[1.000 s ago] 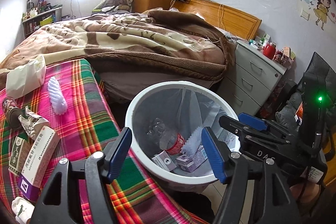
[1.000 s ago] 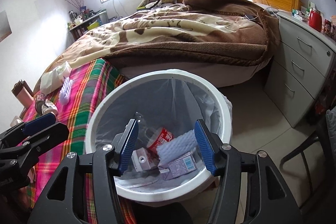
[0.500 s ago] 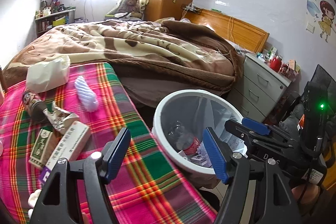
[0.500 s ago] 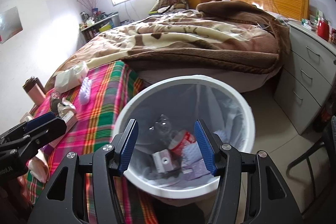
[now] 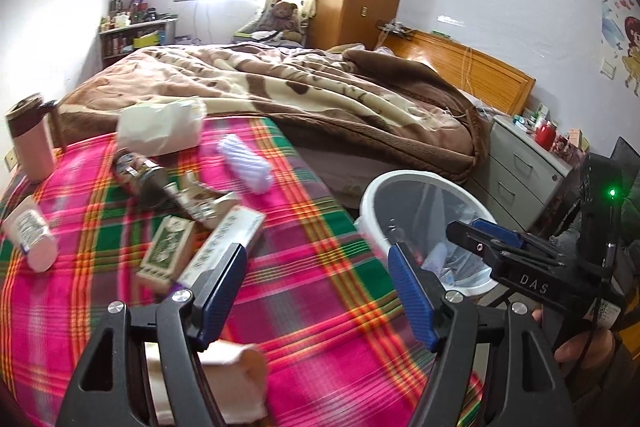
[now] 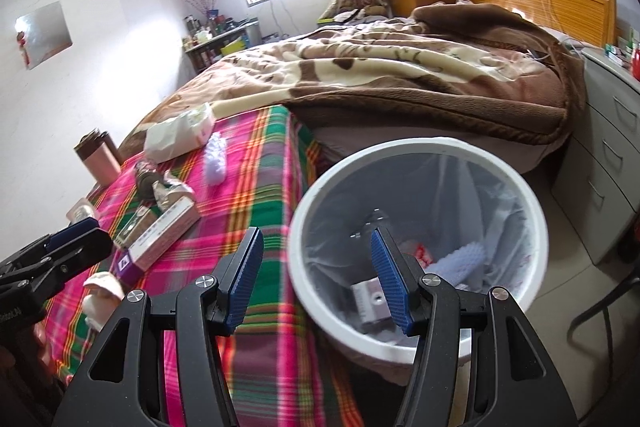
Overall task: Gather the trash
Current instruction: 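Move both tools back over the bed toward the folded tissue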
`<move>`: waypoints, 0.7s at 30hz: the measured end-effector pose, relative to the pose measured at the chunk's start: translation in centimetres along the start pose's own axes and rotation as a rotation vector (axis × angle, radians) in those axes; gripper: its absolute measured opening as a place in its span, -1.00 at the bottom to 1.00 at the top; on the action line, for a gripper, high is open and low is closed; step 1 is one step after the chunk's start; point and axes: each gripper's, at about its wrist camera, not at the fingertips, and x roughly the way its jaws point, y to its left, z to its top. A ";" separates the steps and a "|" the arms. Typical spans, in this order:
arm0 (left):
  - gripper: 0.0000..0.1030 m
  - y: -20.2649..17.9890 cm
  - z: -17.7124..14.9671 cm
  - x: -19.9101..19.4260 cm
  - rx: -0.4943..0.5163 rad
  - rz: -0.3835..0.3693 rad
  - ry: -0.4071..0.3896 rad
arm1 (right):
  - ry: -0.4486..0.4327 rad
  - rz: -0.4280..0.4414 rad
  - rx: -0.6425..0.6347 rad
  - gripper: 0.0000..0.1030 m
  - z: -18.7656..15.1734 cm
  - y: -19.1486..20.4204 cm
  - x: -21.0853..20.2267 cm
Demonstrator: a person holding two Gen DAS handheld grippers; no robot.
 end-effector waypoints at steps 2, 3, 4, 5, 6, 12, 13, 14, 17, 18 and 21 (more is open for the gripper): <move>0.46 1.1 -0.5 -0.6 -0.006 0.019 0.001 | 0.001 0.012 -0.011 0.11 -0.2 0.7 0.0; 0.46 1.5 -0.7 -0.9 -0.009 0.026 0.002 | 0.001 0.014 -0.015 0.11 -0.3 0.9 0.0; 0.46 1.9 -0.9 -1.2 -0.013 0.031 0.001 | 0.002 0.018 -0.020 0.11 -0.4 1.3 0.0; 0.46 2.3 -1.1 -1.6 -0.018 0.033 -0.002 | 0.003 0.025 -0.023 0.11 -0.5 1.7 0.0; 0.46 2.7 -1.4 -1.8 -0.019 0.034 -0.002 | 0.004 0.031 -0.025 0.11 -0.6 1.9 0.1; 0.47 5.0 -3.1 -3.4 -0.032 0.067 0.005 | 0.026 0.072 -0.053 0.11 -1.2 4.2 0.7; 0.47 5.4 -3.5 -3.6 -0.032 0.071 0.011 | 0.029 0.080 -0.057 0.11 -1.3 4.5 0.7; 0.47 5.8 -3.8 -3.8 -0.031 0.077 0.019 | 0.034 0.093 -0.064 0.11 -1.4 5.0 0.9; 0.47 6.8 -4.9 -3.9 -0.038 0.094 0.044 | 0.045 0.113 -0.085 0.12 -1.8 6.3 1.2; 0.47 7.1 -5.2 -4.0 -0.039 0.093 0.047 | 0.052 0.120 -0.091 0.11 -2.0 6.8 1.4; 0.48 7.9 -6.1 -4.0 -0.039 0.091 0.074 | 0.064 0.141 -0.105 0.12 -2.4 7.8 1.6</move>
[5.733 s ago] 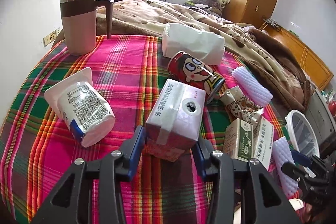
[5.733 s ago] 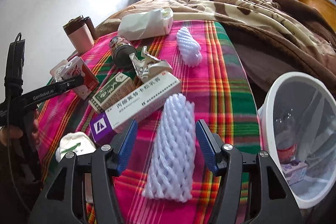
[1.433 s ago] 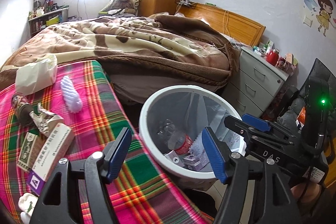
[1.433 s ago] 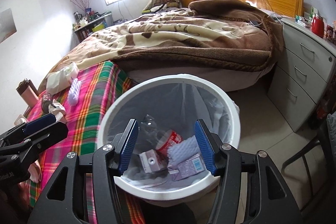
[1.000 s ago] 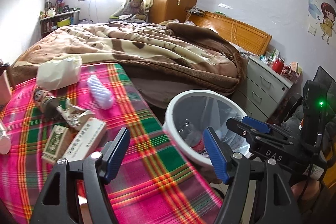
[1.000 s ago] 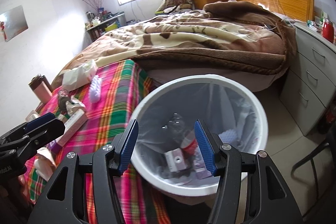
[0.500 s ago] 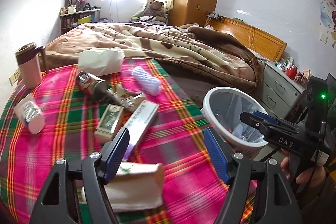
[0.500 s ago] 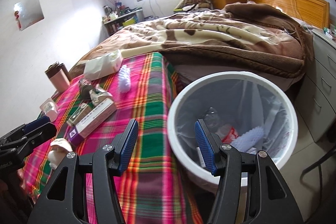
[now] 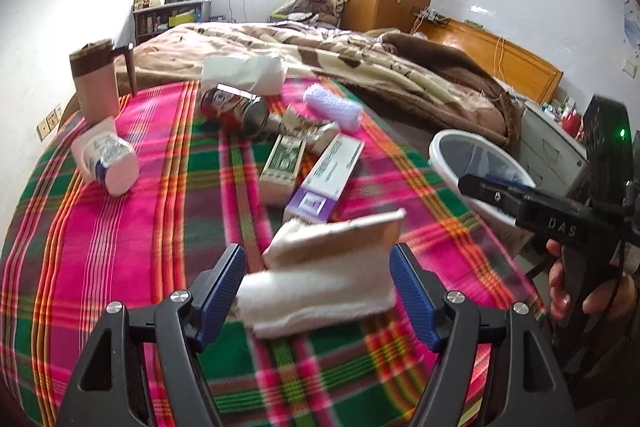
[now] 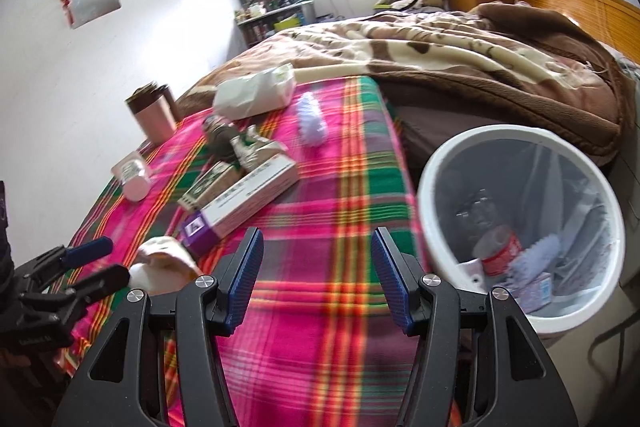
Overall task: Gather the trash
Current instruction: 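Move both tools back over the bed toward the folded tissue, then grasp the beige paper bag with the right tool while the left tool grasps the white towel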
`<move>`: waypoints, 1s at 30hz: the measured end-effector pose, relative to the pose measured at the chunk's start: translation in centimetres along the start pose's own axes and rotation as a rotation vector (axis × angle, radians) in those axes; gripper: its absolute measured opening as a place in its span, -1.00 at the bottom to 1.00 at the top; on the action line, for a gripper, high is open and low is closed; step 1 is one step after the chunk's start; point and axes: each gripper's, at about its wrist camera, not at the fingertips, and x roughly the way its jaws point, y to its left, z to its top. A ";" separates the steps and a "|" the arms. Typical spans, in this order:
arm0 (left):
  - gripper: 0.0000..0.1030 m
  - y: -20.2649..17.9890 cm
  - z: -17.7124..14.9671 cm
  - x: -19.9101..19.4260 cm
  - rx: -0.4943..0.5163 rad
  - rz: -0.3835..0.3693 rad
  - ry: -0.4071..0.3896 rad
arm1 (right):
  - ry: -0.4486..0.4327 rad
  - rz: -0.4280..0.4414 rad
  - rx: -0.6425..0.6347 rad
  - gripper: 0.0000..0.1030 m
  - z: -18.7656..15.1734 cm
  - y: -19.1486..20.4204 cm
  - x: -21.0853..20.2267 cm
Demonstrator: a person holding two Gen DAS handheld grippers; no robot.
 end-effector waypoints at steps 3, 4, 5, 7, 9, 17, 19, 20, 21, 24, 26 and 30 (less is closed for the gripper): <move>0.49 0.5 -0.6 0.2 -0.005 0.005 0.017 | 0.006 0.023 -0.014 0.12 -0.2 0.9 0.1; 0.49 0.7 -0.8 0.3 -0.006 0.001 0.024 | 0.005 0.030 -0.019 0.12 -0.3 1.2 0.1; 0.50 0.8 -1.0 0.4 -0.006 -0.003 0.030 | 0.005 0.038 -0.025 0.12 -0.3 1.5 0.1; 0.54 1.1 -1.3 0.7 -0.008 -0.014 0.043 | 0.005 0.046 -0.030 0.12 -0.4 2.0 0.0; 0.54 1.4 -1.7 1.3 -0.012 -0.013 0.069 | 0.005 0.070 -0.033 0.12 -0.4 2.5 -0.1; 0.54 2.5 -2.4 2.3 -0.041 -0.008 0.099 | 0.010 0.117 -0.139 0.12 -0.7 5.3 0.1; 0.54 2.6 -2.5 2.4 -0.045 -0.006 0.105 | 0.026 0.142 -0.167 0.11 -0.7 6.0 0.5; 0.54 2.7 -2.6 2.4 -0.047 -0.010 0.105 | 0.032 0.146 -0.173 0.11 -0.7 6.1 0.7; 0.54 2.7 -2.7 2.4 -0.049 -0.011 0.105 | 0.040 0.147 -0.182 0.11 -0.7 6.4 1.0; 0.54 2.8 -2.5 2.4 -0.047 -0.015 0.103 | 0.061 0.169 -0.203 0.11 -0.8 7.1 2.0; 0.54 2.8 -2.4 2.5 -0.047 -0.016 0.102 | 0.071 0.176 -0.209 0.11 -0.7 7.5 2.5; 0.54 2.9 -2.3 2.6 -0.039 -0.021 0.104 | 0.081 0.187 -0.196 0.09 -0.7 7.7 3.2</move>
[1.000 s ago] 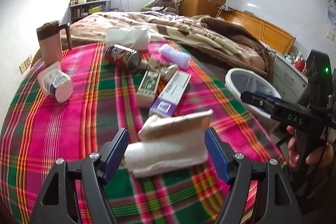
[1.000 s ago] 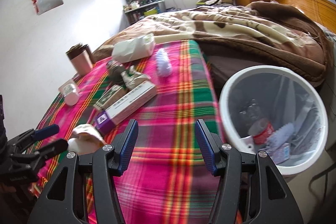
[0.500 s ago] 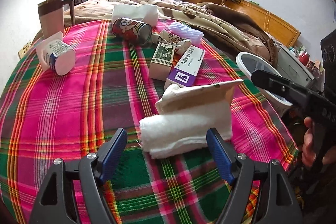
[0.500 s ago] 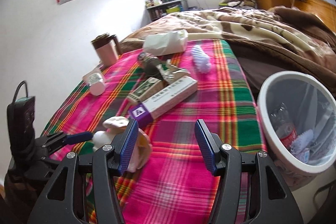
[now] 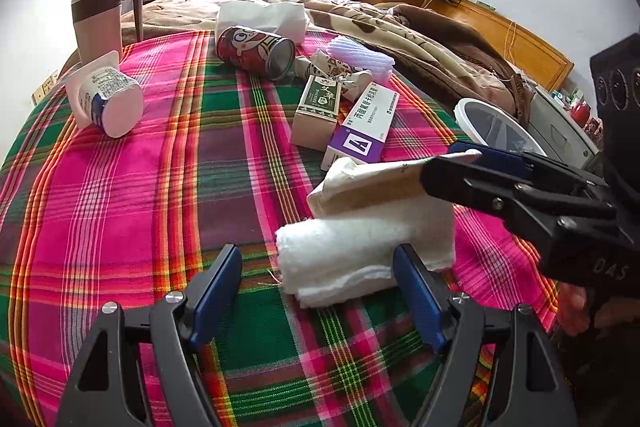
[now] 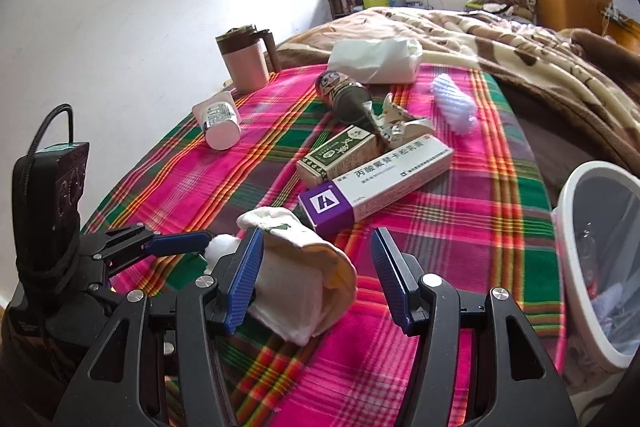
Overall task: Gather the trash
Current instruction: 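Grasp the beige paper bag with the right tool while the left tool grasps the white towel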
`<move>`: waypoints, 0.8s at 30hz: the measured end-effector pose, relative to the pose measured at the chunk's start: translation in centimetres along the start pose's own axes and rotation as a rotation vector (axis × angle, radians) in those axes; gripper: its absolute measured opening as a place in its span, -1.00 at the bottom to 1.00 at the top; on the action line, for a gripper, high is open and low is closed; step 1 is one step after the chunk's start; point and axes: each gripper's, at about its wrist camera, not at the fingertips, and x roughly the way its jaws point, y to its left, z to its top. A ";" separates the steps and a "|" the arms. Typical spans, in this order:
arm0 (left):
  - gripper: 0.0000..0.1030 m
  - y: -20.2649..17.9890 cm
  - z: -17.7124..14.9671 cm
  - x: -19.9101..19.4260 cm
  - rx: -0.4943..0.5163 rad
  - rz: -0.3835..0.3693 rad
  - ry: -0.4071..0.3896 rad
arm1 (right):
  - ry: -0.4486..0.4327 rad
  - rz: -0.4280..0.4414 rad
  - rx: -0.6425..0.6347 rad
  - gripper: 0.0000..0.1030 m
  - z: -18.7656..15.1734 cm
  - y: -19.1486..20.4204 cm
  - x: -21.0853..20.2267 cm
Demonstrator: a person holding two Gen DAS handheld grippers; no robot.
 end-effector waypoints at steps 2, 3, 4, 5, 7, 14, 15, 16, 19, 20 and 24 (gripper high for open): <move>0.55 0.1 0.1 0.0 -0.001 0.001 -0.001 | 0.003 0.005 0.007 -0.20 0.0 0.0 0.1; 0.55 0.1 0.1 0.0 0.002 -0.001 -0.003 | 0.003 -0.004 0.014 -0.29 0.0 -0.1 0.2; 0.55 0.1 0.2 -0.1 0.003 0.000 -0.004 | 0.003 -0.008 0.020 -0.37 -0.1 -0.3 0.2; 0.55 0.1 0.2 -0.1 0.007 0.001 -0.005 | 0.001 -0.004 0.031 -0.42 -0.1 -0.5 0.1; 0.55 0.0 0.4 -0.1 0.018 0.002 -0.008 | -0.002 0.007 0.051 -0.60 -0.3 -0.9 0.0; 0.55 -0.3 1.6 -0.4 0.065 0.009 -0.031 | -0.033 -0.013 0.115 -0.85 -0.9 -2.2 -1.0; 0.55 -0.4 1.8 -0.5 0.073 0.009 -0.036 | -0.042 -0.022 0.129 -0.85 -1.0 -2.5 -1.3; 0.55 -0.5 1.9 -0.5 0.083 0.006 -0.039 | -0.048 -0.030 0.139 -0.85 -1.1 -2.7 -1.5; 0.55 -1.1 2.5 -0.4 0.114 -0.003 -0.045 | -0.061 -0.040 0.172 -0.86 -1.3 -3.4 -2.3; 0.55 -1.4 2.6 -0.3 0.127 -0.012 -0.046 | -0.064 -0.050 0.179 -0.86 -1.4 -3.6 -2.5; 0.55 -2.9 3.3 0.3 0.194 -0.065 -0.038 | -0.078 -0.077 0.212 -0.86 -1.7 -4.5 -3.4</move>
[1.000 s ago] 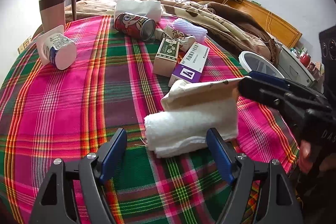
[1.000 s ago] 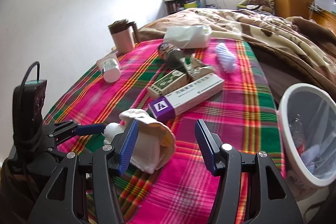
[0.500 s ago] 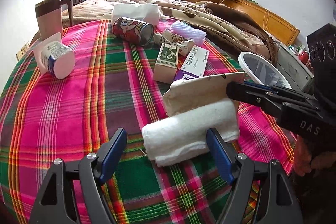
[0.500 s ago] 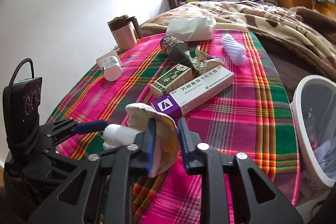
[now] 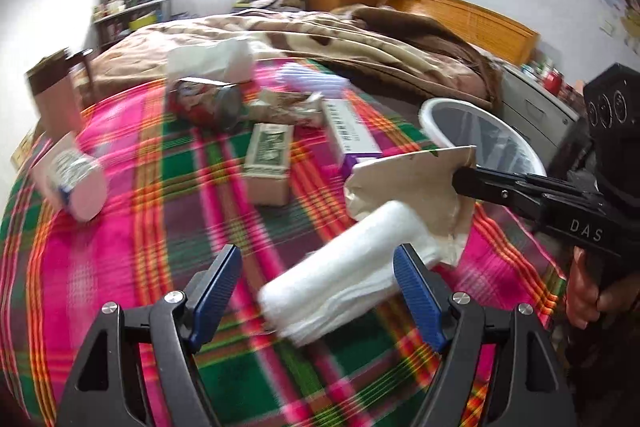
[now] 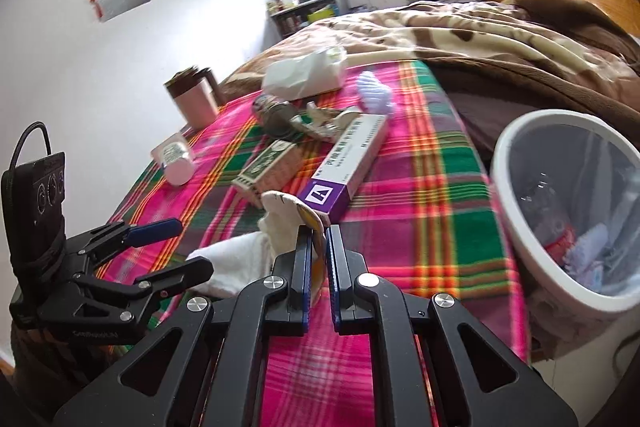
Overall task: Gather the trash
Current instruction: 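Grasp the beige paper bag with the right tool while the left tool grasps the white towel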
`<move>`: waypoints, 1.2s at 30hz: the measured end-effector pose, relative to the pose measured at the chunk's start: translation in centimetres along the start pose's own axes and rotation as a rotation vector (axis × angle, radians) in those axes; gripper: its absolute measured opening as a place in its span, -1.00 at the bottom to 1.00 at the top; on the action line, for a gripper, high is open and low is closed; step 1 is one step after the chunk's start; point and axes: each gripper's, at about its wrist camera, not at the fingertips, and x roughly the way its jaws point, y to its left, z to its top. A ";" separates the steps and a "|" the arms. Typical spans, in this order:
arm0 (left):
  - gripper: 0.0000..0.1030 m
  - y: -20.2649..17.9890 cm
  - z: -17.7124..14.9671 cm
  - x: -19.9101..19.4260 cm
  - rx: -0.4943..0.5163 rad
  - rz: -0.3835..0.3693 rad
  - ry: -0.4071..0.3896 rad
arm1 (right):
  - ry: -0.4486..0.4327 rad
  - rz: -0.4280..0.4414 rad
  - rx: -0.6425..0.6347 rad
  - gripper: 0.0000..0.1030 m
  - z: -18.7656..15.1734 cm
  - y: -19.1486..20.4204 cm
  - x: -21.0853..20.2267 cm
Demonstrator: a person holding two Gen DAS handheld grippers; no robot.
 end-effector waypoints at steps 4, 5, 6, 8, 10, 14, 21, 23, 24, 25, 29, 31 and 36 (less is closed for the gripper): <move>0.55 -2.0 0.2 1.1 0.090 -0.018 0.025 | -0.011 -0.073 -0.021 -0.86 -0.4 -0.4 -0.8; 0.55 -2.5 0.2 1.4 0.112 -0.012 0.034 | -0.012 -0.075 -0.014 -0.86 -0.5 -0.7 -1.0; 0.55 -2.8 0.1 1.7 0.133 -0.009 0.045 | -0.011 -0.076 0.000 -0.86 -0.6 -1.1 -1.2; 0.55 -2.9 0.1 2.0 0.141 -0.004 0.060 | -0.009 -0.108 0.024 -0.86 -0.7 -2.0 -1.5; 0.56 -3.0 0.1 2.0 0.148 0.003 0.062 | -0.005 -0.125 0.037 -0.86 -0.9 -2.6 -1.7; 0.56 -2.8 0.1 2.4 0.166 0.016 0.079 | 0.007 -0.109 0.058 -0.85 -1.4 -3.3 -1.7; 0.56 -3.0 -0.8 2.3 0.227 -0.007 0.107 | 0.018 -0.067 0.066 -0.01 -1.5 -3.4 -1.4; 0.57 -2.5 -0.9 2.2 0.217 -0.024 0.110 | 0.015 -0.032 0.061 0.19 -1.5 -3.2 -1.3; 0.58 -2.3 -0.9 2.3 0.206 -0.020 0.112 | 0.011 -0.021 0.060 0.19 -1.5 -3.2 -1.2; 0.58 -2.1 -0.8 2.5 0.200 -0.014 0.116 | 0.007 -0.029 0.059 0.19 -1.4 -3.2 -1.2; 0.59 -2.2 -0.8 3.2 0.205 0.007 0.131 | 0.027 -0.065 0.032 0.19 -1.2 -2.9 -0.4; 0.59 -2.0 -0.7 3.2 0.191 0.006 0.130 | 0.022 -0.074 0.024 0.18 -1.3 -2.8 -0.3; 0.43 -1.9 -0.6 3.4 0.144 0.006 0.125 | 0.031 -0.072 0.025 -0.26 -1.5 -2.6 -0.1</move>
